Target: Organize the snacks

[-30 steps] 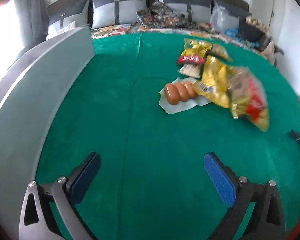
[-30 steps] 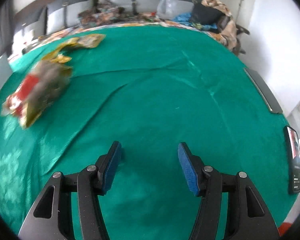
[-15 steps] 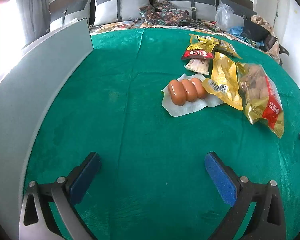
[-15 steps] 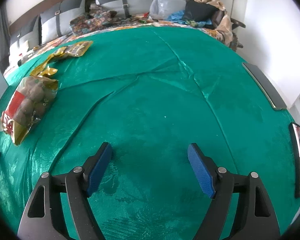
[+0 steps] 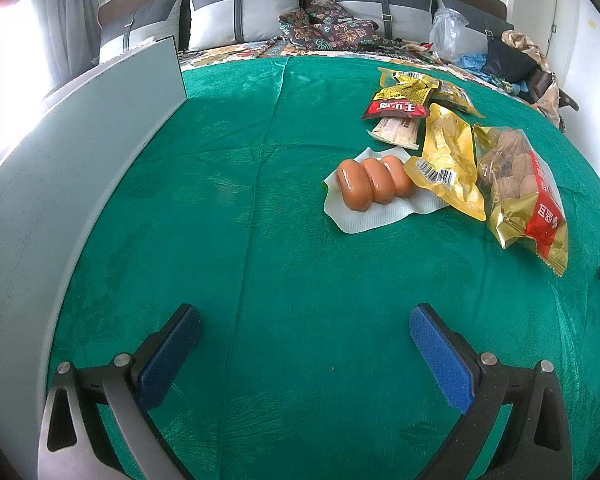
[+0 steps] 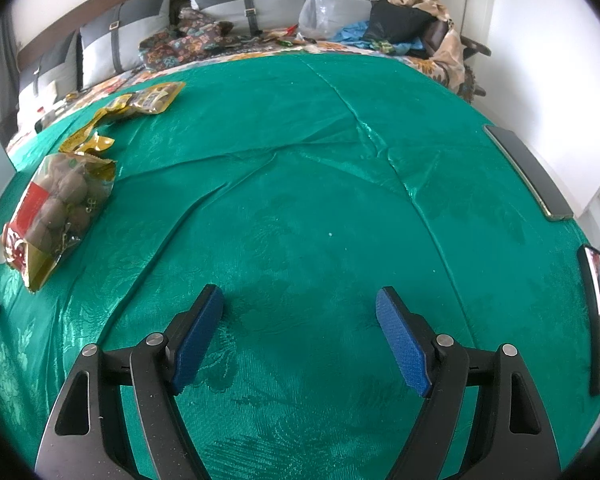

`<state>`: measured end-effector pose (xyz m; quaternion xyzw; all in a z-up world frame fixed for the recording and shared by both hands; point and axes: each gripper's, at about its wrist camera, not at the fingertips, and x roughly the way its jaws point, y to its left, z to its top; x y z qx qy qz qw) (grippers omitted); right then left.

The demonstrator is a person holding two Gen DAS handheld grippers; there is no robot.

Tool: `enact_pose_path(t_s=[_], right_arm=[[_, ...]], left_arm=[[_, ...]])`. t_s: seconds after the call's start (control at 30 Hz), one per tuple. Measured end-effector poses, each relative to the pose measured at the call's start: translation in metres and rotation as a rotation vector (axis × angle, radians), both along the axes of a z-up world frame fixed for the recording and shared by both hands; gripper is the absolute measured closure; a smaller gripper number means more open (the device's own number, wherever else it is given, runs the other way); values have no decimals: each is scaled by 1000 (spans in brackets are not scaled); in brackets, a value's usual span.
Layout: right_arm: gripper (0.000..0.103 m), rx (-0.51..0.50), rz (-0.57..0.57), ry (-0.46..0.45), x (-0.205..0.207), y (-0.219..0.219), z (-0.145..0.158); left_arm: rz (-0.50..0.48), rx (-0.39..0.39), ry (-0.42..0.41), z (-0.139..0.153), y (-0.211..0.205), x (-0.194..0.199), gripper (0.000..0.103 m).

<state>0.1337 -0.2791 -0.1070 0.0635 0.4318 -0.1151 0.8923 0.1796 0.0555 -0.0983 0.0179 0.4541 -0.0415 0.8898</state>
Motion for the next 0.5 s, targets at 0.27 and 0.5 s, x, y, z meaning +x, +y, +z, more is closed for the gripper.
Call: enact_pose_path(t_s=[0.27,0.5], right_arm=[[21,-1,0,0,0,0,0],[21,-1,-1,0,0,-1,0]], left_arm=[[0,2,0,0,0,1,0],[0,1,1,0,1,1,0]])
